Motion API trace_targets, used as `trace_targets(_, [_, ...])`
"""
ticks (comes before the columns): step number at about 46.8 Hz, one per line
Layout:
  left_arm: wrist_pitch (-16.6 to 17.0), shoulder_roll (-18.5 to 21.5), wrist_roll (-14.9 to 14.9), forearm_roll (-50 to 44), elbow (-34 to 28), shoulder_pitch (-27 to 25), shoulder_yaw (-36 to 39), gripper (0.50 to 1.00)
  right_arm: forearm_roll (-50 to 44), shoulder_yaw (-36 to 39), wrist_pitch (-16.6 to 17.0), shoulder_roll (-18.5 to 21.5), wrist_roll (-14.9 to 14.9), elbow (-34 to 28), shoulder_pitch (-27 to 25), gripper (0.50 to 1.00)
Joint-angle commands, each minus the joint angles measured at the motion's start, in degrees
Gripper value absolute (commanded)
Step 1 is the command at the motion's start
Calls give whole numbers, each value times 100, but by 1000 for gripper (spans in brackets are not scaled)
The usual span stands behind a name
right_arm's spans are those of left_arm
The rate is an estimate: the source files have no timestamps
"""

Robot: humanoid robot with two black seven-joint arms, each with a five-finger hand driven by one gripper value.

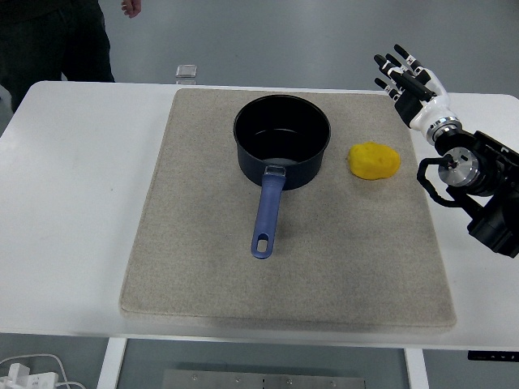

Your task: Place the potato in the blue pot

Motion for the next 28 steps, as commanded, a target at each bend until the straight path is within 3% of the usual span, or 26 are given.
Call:
trace_targets(1, [0, 0, 0, 1, 12, 0, 2, 999, -275, 3, 284, -248, 9, 216, -27, 928])
trace_targets(7, [0, 0, 0, 1, 30, 0, -7, 999, -776, 3, 574, -688, 35, 857, -176, 928])
trace_targets(13, [0, 0, 0, 1, 30, 0, -7, 999, -1356, -6, 618, -1110, 35, 1455, -282, 928])
trace_targets(28, [0, 0, 0, 1, 39, 0, -7, 999, -3245, 3, 636, -1489, 79, 2001, -475, 928])
